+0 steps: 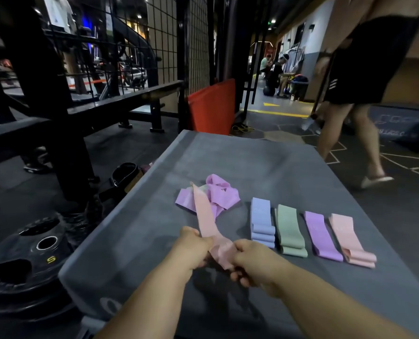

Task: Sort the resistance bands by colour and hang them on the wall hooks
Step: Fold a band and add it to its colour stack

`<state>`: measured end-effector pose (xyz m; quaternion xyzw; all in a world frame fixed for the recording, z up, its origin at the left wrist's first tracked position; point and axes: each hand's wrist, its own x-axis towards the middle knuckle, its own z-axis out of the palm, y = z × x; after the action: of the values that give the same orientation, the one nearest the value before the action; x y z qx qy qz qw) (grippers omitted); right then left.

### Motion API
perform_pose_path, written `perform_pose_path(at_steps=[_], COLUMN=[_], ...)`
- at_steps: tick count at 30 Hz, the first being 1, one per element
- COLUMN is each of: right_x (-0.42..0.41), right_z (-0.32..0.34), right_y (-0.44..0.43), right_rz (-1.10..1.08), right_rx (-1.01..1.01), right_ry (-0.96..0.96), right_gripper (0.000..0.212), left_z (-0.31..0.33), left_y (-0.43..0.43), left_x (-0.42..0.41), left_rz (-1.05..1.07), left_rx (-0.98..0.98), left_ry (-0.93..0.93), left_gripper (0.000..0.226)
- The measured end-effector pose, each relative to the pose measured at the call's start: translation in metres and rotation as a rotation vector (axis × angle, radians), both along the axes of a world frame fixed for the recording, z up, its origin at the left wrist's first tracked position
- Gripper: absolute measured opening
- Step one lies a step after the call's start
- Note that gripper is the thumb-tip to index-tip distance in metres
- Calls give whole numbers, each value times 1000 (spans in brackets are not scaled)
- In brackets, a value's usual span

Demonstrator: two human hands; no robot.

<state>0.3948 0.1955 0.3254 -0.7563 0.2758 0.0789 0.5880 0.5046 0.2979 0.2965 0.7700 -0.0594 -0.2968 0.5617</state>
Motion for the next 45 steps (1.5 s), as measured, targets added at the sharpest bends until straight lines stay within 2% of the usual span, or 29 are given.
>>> perform_pose_path(at_steps=[3,7,12,14,18,21,23,26,27,31,33,34,37,41,45], right_x=[-22,-48,-73,-82,-97,-106,-112,-121,-124,-132,-133,-133,-132,-136,-139], right_z=[0,1,3,2,9,12,12,10,9,3,1,-1,-3,-4,-5], right_y=[-9,-24,-43,-52,-66,-82,-95,-113,-119,-137,-141,-142,-145,-149,-153], right_rz=[94,156,145,141,169,165,167,140,120,25,-35,-66,-136,-185,-200], right_rx=[32,3,38,37,18,-47,-94,-120,-124,-164,-205,-242,-374,-432,-457], right_ry=[5,28,22,17,44,91,145,212,225,260,269,277,289,311,328], right_gripper=[8,17,26,19,32,34,26,9,6,20,10,6,11,25,28], left_z=[0,1,1,3,4,-5,-9,-10,-11,-11,-7,-5,5,5,-2], left_y=[-6,-10,-14,-16,-18,-19,-16,-10,-10,-12,-10,-10,-7,-3,0], left_x=[-6,-17,-30,-35,-38,-31,-23,-15,-14,-18,-20,-19,-20,-16,-12], left_rz=[51,50,-115,-126,-129,-118,-104,-199,-228,-275,-333,-366,-373,-274,-249], left_rx=[-127,-112,-19,-29,-38,92,207,433,490,561,625,686,870,885,849], left_ry=[104,94,69,99,115,-36,-191,-353,-378,-327,-335,-376,-562,-653,-601], left_gripper=[29,44,34,33,20,12,12,14,13,14,16,15,12,16,16])
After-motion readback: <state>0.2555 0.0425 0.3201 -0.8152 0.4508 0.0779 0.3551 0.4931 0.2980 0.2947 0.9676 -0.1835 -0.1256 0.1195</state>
